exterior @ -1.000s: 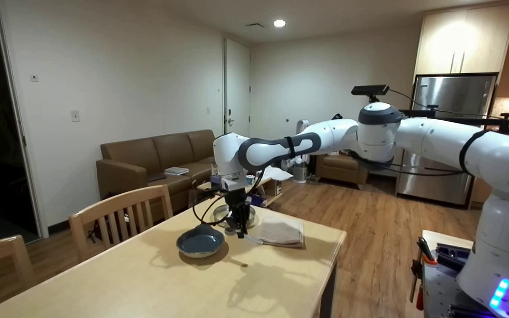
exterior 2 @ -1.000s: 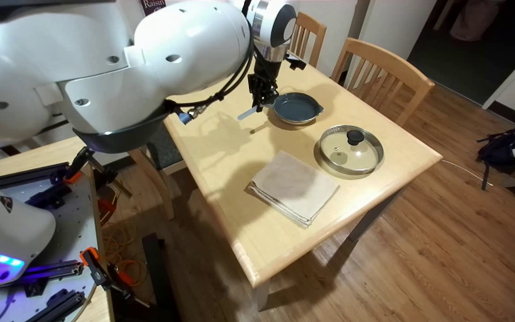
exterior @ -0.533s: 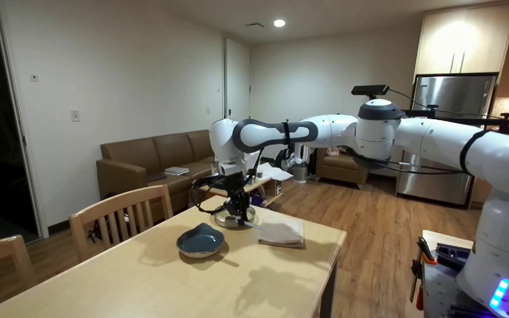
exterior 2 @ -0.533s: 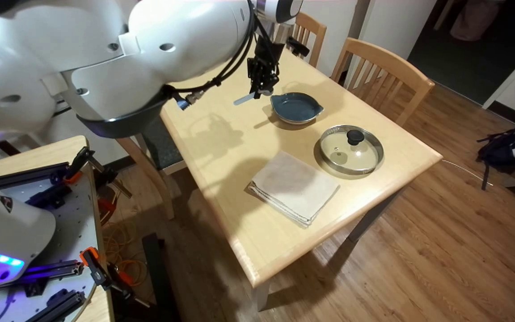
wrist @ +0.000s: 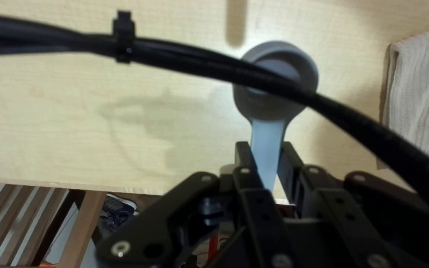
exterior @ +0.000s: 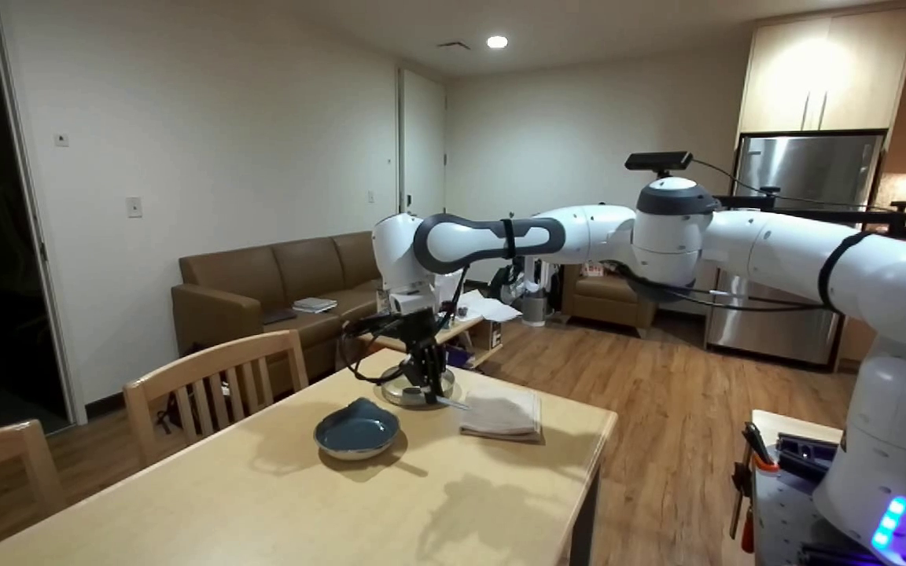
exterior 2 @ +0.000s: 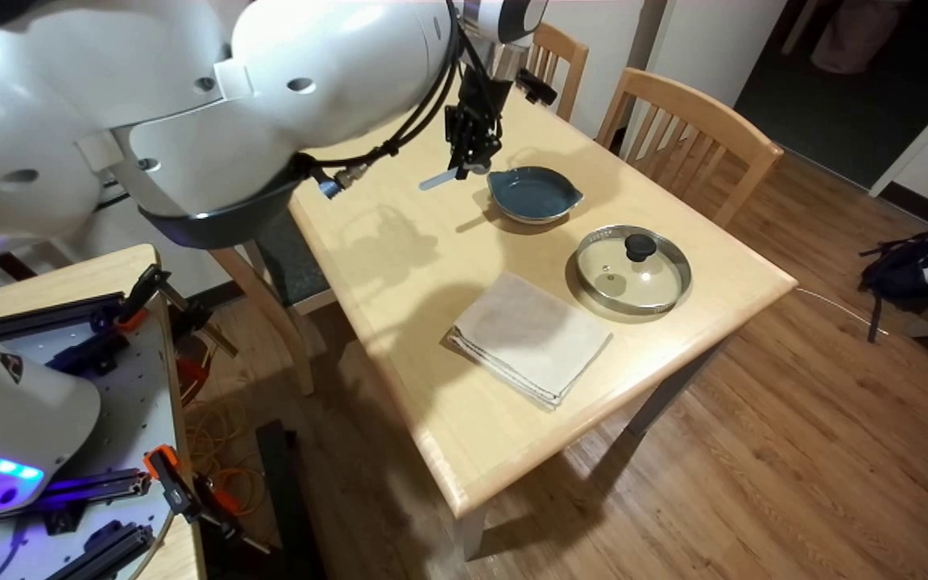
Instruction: Place the spoon on the blue dish
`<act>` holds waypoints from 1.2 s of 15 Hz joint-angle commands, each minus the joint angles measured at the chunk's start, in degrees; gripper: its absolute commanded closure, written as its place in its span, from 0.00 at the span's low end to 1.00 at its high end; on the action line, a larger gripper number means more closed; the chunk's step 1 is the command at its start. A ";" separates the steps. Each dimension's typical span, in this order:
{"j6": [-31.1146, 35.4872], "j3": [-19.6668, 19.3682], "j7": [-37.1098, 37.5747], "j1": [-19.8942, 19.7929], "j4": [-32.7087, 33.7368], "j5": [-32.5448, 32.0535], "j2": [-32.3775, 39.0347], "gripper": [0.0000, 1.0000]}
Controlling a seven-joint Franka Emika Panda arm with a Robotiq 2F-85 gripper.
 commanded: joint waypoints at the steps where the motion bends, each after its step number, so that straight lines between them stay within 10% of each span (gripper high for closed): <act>1: -0.89 1.28 0.00 1.83 3.38 -1.34 0.32 0.95; 13: -9.14 6.17 -0.18 12.32 18.48 -4.04 1.38 0.95; 17: -10.95 2.96 -0.29 17.97 29.95 -1.54 0.80 0.95; 18: -8.50 -6.34 -0.72 19.50 32.03 8.44 -2.87 0.95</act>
